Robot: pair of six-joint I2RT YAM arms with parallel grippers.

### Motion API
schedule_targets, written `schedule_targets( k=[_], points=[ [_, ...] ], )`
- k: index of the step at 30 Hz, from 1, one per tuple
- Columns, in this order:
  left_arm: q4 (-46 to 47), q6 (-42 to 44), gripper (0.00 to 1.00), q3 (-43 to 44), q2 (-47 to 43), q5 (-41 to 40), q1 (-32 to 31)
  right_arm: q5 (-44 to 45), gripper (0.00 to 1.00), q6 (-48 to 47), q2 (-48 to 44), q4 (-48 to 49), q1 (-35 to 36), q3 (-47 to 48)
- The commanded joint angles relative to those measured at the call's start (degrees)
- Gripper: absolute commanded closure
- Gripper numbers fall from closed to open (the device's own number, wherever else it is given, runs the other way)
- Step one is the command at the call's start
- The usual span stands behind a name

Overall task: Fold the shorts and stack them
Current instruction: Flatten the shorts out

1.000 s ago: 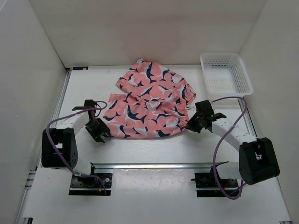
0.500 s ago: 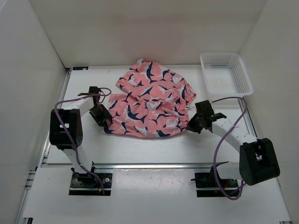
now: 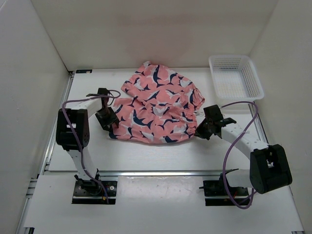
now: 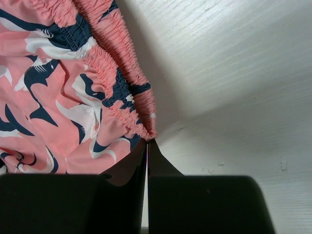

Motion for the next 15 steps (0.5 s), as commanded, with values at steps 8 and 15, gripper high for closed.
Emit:
schedule_targets(
  k=[8, 15],
  points=[
    [-8.99, 2.09, 0.07, 11.92, -7.95, -10.64, -0.56, 2.29, 1.00, -0.46, -3.87, -3.23, 0.25, 3.81],
    [-17.00, 0.42, 0.03, 17.30, -17.10, -13.47, -0.56, 2.29, 1.00, -0.46, -3.88, -3.23, 0.25, 4.34]
  ],
)
